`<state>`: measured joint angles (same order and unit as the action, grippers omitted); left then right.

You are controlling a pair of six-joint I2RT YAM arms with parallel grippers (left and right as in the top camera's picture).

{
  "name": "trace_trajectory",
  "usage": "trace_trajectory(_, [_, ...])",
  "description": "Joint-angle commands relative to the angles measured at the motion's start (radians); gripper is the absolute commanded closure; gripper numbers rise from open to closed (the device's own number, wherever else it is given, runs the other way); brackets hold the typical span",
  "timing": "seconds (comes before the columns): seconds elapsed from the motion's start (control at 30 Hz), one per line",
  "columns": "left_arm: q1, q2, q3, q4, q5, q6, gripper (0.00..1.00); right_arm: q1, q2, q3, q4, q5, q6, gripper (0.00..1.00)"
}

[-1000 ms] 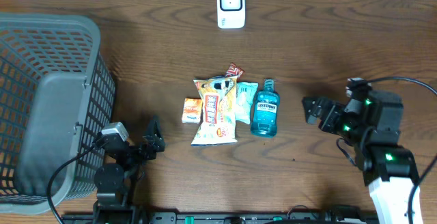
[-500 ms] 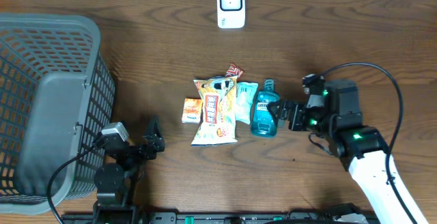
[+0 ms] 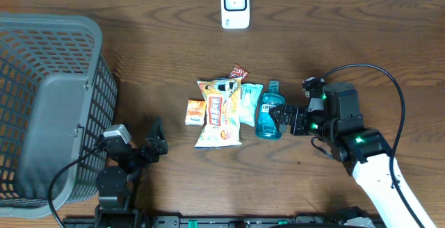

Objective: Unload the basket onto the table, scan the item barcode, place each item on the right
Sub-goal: 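Move the right gripper left and grasp the Listerine bottle, then lift the Listerine bottle with the right gripper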

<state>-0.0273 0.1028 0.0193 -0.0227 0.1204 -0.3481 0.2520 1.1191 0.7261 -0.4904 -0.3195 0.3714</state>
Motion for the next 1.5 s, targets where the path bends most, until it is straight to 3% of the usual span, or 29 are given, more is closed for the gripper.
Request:
trace_trajectory(0.0, [0.005,0.002,-0.015,-0.037,-0.006,-0.024,0.02,0.002,0.002,0.018,-0.011,0.059,0.032,0.01])
trace_trajectory(0.23, [0.005,0.002,-0.015,-0.037,-0.005,-0.024,0.02,0.004,0.11,0.033,-0.034,0.13,0.072,0.01])
trace_trajectory(0.4, [0.005,0.002,-0.015,-0.037,-0.006,-0.024,0.02,0.027,0.292,0.174,-0.158,0.13,0.077,0.01])
trace_trajectory(0.53, [0.005,0.002,-0.015,-0.037,-0.006,-0.024,0.02,0.073,0.426,0.31,-0.239,0.141,0.077,0.11])
trace_trajectory(0.7, [0.005,0.002,-0.015,-0.037,-0.006,-0.024,0.02,0.185,0.52,0.414,-0.326,0.406,0.208,0.11])
trace_trajectory(1.1, [0.005,0.002,-0.015,-0.037,-0.006,-0.024,0.02,0.298,0.751,0.527,-0.357,0.548,0.375,0.21])
trace_trajectory(1.3, [0.005,0.002,-0.015,-0.037,-0.005,-0.024,0.02,0.298,0.825,0.578,-0.383,0.566,0.377,0.29])
trace_trajectory(1.47, [0.005,0.002,-0.015,-0.037,-0.006,-0.024,0.02,0.298,0.871,0.578,-0.397,0.579,0.375,0.29])
